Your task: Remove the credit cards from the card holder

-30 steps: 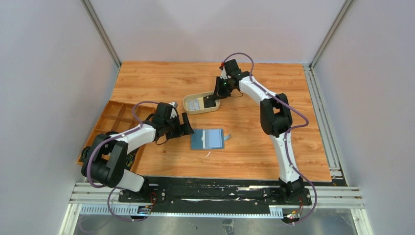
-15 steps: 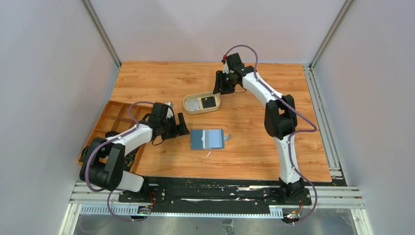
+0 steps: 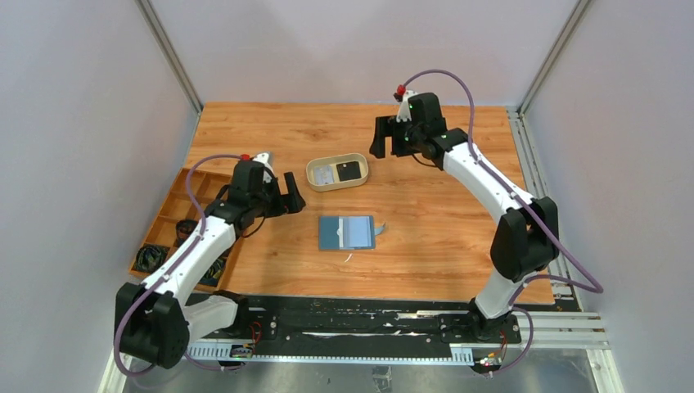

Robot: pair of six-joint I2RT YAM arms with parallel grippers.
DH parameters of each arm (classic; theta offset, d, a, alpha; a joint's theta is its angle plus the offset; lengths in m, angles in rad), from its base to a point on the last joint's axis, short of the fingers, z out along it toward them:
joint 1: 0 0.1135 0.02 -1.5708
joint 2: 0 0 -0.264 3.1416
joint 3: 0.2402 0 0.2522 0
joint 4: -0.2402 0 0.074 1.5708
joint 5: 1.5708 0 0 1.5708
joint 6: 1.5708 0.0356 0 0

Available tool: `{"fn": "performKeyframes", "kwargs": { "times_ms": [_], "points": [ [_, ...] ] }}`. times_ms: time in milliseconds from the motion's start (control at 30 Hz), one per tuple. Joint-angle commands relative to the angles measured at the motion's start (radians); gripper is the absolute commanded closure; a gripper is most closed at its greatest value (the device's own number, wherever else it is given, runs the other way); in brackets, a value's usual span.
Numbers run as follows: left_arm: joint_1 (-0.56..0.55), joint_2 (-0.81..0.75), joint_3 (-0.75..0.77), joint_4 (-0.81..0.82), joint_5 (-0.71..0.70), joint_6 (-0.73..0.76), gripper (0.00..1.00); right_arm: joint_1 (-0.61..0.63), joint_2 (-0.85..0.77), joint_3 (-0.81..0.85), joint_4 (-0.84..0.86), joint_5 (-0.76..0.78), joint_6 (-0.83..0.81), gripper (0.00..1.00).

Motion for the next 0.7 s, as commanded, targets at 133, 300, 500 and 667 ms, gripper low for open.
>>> {"fn": "performKeyframes", "kwargs": {
  "times_ms": [133, 300, 500, 667],
  "points": [
    [0.009, -0.145, 0.018, -0.019, -0.134, 0.054, 0.0, -0.004, -0.202, -0.31, 0.095, 0.14, -0.042, 0.08],
    [0.009, -0.195, 0.033, -0.029, -0.218, 0.067, 0.0, -0.014, -0.283, -0.435, 0.116, 0.159, -0.012, 0.07],
    [0.009, -0.216, 0.037, -0.025, -0.237, 0.062, 0.0, -0.031, -0.296, -0.518, 0.154, 0.11, 0.005, 0.07],
    [0.009, -0.217, 0.045, -0.02, -0.25, 0.063, 0.0, -0.045, -0.307, -0.553, 0.19, 0.065, 0.003, 0.07]
  ]
}}
